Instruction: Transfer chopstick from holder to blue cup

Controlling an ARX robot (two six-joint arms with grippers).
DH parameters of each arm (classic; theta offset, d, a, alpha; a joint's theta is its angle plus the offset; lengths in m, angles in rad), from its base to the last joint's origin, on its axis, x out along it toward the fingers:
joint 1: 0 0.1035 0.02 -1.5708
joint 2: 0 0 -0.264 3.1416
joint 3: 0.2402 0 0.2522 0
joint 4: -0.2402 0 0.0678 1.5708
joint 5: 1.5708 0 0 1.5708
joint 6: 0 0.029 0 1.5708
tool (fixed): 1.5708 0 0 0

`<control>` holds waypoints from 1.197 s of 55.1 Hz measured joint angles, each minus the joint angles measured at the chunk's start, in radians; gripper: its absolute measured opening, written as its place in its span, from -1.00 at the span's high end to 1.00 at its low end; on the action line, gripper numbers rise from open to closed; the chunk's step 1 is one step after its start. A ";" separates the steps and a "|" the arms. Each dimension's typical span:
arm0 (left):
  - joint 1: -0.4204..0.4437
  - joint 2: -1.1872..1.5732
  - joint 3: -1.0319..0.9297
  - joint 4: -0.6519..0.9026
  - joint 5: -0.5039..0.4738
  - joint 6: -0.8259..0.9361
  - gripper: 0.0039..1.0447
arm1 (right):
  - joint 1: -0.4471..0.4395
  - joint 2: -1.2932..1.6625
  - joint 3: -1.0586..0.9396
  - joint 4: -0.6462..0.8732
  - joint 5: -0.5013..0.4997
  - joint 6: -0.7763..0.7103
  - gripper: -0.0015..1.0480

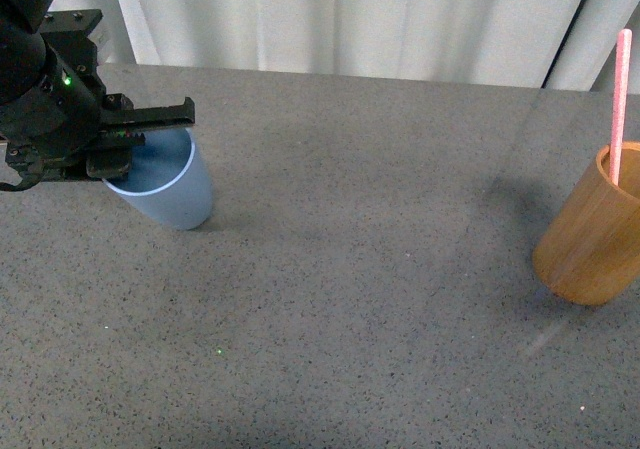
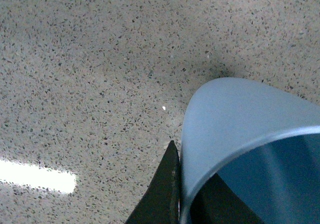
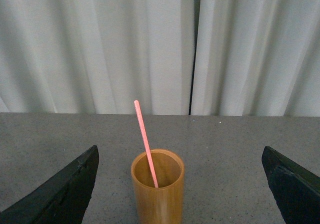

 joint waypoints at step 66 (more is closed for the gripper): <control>-0.511 0.074 0.114 -0.074 -0.050 -0.103 0.94 | 0.000 0.000 0.000 0.000 0.000 0.000 -0.81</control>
